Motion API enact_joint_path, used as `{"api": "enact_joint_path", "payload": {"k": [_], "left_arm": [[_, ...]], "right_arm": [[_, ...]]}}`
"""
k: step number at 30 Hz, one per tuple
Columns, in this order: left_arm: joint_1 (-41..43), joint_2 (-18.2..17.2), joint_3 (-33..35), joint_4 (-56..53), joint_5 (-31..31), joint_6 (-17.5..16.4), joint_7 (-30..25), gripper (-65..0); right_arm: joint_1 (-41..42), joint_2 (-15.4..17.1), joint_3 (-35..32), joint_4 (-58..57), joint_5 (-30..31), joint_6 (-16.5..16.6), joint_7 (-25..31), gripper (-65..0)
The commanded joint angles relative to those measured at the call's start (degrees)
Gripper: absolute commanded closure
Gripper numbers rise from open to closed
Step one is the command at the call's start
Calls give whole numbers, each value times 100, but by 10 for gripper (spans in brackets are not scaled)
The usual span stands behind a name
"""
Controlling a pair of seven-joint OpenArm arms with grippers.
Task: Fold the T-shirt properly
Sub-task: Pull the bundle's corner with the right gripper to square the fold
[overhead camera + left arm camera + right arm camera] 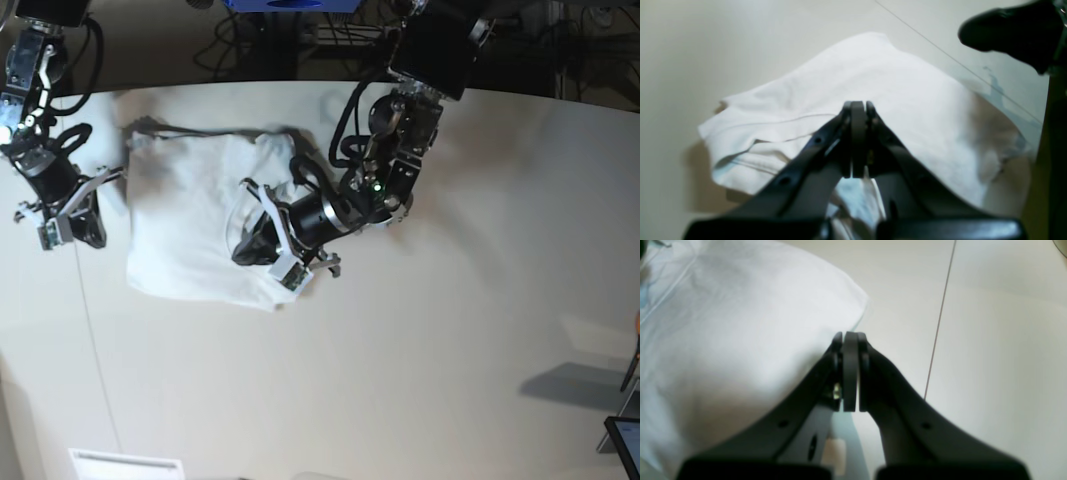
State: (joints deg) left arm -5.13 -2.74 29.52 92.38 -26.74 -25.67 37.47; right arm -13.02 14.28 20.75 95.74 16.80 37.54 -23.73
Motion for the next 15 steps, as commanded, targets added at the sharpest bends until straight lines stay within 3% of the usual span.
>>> {"api": "enact_joint_path", "payload": {"k": [1, 5, 11, 15], "left_arm": [[51, 59, -2, 305, -47, -39, -24, 0], [420, -134, -2, 762, -47, -31, 406, 0], [807, -442, 6, 736, -38, 725, 477, 0], [798, -574, 6, 402, -38, 787, 442, 0]], "right_arm": [[49, 79, 92, 92, 109, 22, 179, 0], [49, 79, 92, 92, 109, 22, 162, 0], [31, 71, 101, 92, 109, 22, 162, 0], [-21, 62, 101, 100, 109, 22, 162, 0]]}}
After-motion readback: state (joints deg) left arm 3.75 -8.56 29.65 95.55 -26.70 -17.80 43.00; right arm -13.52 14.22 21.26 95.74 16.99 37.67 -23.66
